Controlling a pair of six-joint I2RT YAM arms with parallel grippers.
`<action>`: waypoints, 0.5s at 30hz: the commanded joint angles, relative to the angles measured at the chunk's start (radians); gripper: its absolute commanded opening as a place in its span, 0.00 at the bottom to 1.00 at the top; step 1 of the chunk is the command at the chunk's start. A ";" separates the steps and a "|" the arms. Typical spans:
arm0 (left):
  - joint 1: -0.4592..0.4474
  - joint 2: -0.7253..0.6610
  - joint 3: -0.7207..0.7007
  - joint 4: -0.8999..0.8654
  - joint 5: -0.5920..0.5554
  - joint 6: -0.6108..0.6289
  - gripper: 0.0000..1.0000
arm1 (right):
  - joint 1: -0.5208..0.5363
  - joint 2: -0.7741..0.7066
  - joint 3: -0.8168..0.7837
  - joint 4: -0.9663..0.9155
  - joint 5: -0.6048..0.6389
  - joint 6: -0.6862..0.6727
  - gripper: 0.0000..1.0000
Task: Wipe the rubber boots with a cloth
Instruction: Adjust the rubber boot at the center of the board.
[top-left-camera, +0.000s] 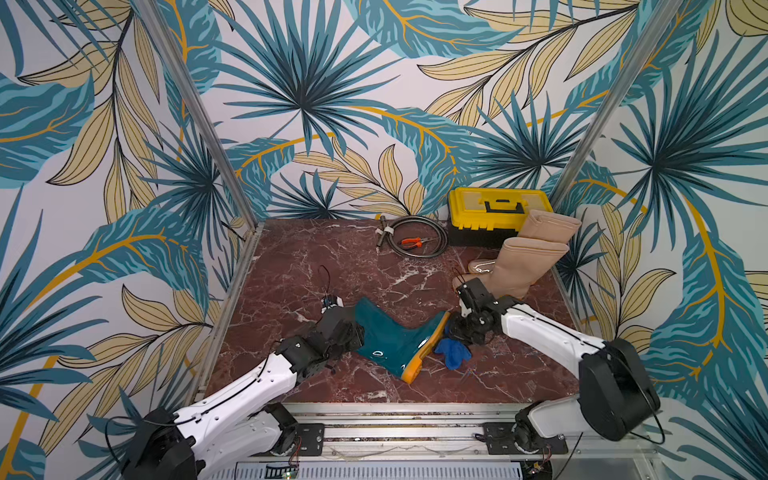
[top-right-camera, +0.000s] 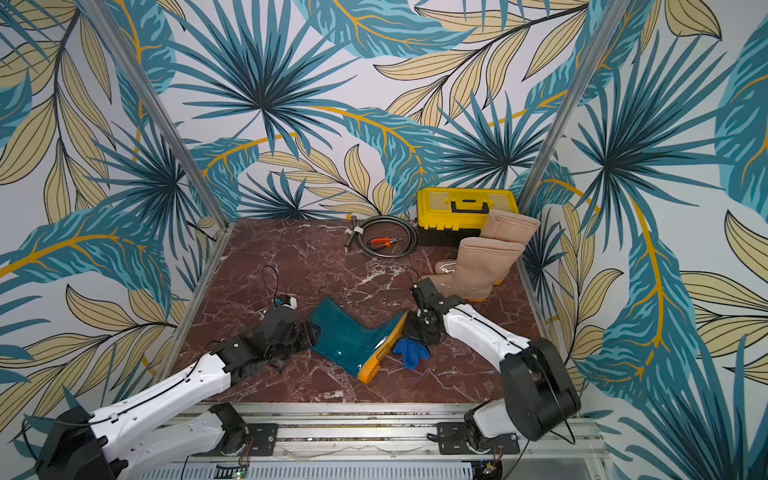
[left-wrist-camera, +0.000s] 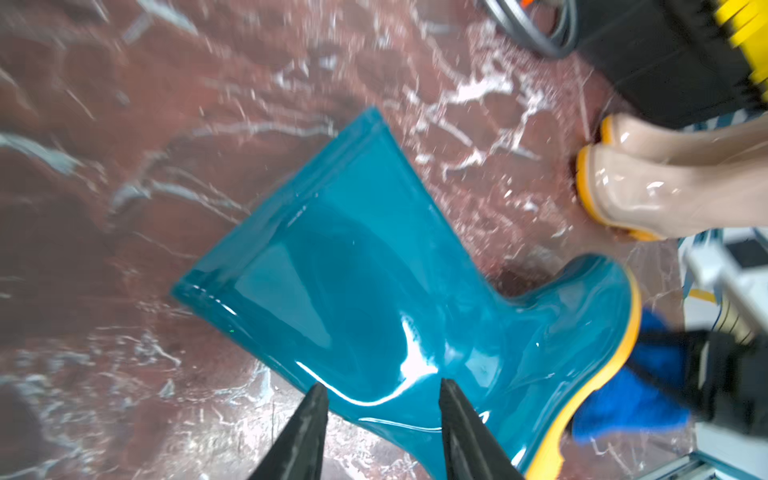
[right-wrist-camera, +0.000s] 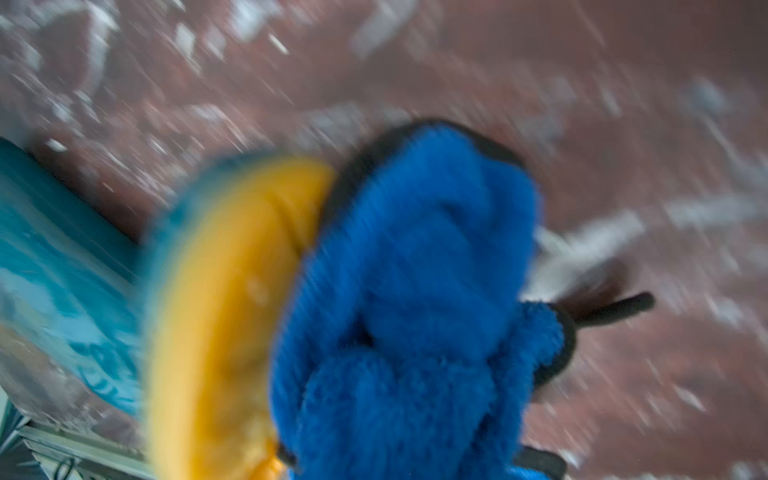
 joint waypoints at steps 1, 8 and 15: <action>-0.004 0.067 0.006 0.123 0.044 0.045 0.46 | 0.002 0.112 0.178 0.102 0.053 -0.029 0.00; 0.159 0.092 0.094 0.113 0.124 0.113 0.59 | -0.008 0.255 0.501 -0.037 0.114 -0.108 0.00; 0.534 0.137 0.074 0.147 0.473 0.264 0.63 | 0.024 0.109 0.405 -0.096 0.180 -0.105 0.00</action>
